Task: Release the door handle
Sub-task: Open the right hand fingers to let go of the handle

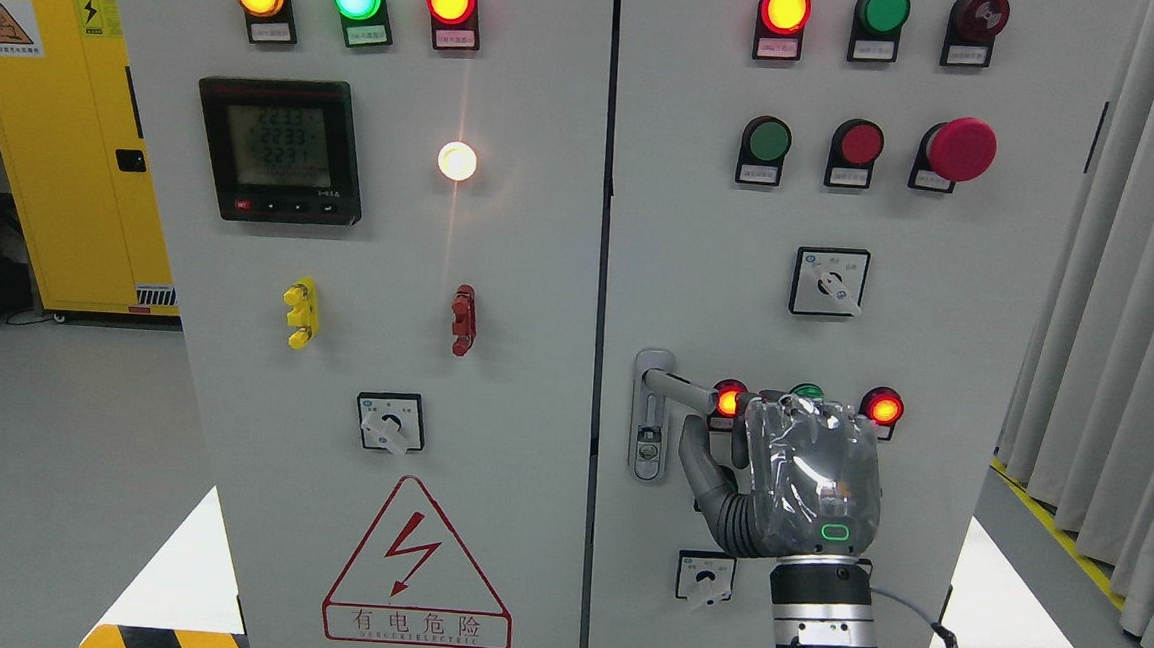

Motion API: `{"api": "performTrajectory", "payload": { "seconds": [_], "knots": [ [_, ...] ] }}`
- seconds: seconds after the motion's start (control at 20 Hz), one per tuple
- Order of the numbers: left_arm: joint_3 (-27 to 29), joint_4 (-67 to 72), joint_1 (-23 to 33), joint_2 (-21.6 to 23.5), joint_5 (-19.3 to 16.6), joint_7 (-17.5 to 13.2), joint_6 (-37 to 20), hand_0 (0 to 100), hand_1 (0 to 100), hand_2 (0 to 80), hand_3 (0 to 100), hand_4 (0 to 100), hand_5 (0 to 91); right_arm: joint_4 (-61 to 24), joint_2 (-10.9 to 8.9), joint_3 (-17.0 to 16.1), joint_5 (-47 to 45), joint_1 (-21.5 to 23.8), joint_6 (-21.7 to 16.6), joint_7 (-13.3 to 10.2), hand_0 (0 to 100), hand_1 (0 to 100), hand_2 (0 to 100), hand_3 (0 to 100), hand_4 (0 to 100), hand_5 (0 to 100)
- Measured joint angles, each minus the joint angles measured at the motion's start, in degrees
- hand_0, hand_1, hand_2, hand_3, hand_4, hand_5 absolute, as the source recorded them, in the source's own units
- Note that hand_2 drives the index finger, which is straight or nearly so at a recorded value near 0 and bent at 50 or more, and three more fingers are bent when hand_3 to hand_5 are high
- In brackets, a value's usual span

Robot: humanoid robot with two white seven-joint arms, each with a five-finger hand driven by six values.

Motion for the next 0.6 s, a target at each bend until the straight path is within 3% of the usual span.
{"api": "performTrajectory", "payload": {
  "seconds": [0.2,0.3,0.35,0.4,0.45,0.5,0.55,0.6],
  "knots": [
    [0.0,0.0,0.0,0.0,0.0,0.0,0.0,12,56,0.0,0,0,0.0,-1.3,-0.67,-0.1,-0.1,1.9,-0.1,-0.3,56,38,85,100,100,100],
    [0.0,0.0,0.0,0.0,0.0,0.0,0.0,12,56,0.0,0,0,0.0,-2.3,-1.19,-0.3,-0.4,3.3,-0.2,-0.4,56,38,74,100,96,96],
    [0.0,0.0,0.0,0.0,0.0,0.0,0.0,12,56,0.0,0,0,0.0,-2.8,-1.45,-0.5,-0.7,4.0,-0.4,-0.5,54,37,64,97,88,84],
    [0.0,0.0,0.0,0.0,0.0,0.0,0.0,12,56,0.0,0,0,0.0,-3.2,-1.71,-0.7,-1.0,4.7,-0.6,-0.8,54,37,63,94,86,77],
    [0.0,0.0,0.0,0.0,0.0,0.0,0.0,12,56,0.0,0,0,0.0,-3.8,-2.02,-0.9,-1.4,5.3,-0.9,-1.2,52,37,52,77,72,49],
    [0.0,0.0,0.0,0.0,0.0,0.0,0.0,12,56,0.0,0,0,0.0,-4.2,-2.41,-1.2,-1.8,5.8,-1.1,-1.7,52,37,52,76,72,48],
    [0.0,0.0,0.0,0.0,0.0,0.0,0.0,12,56,0.0,0,0,0.0,-4.7,-2.84,-1.5,-2.3,6.2,-1.2,-2.1,51,37,48,72,67,41],
    [0.0,0.0,0.0,0.0,0.0,0.0,0.0,12,56,0.0,0,0,0.0,-5.3,-3.25,-1.8,-2.8,6.7,-1.5,-2.3,48,37,32,48,43,17]
  ]
}}
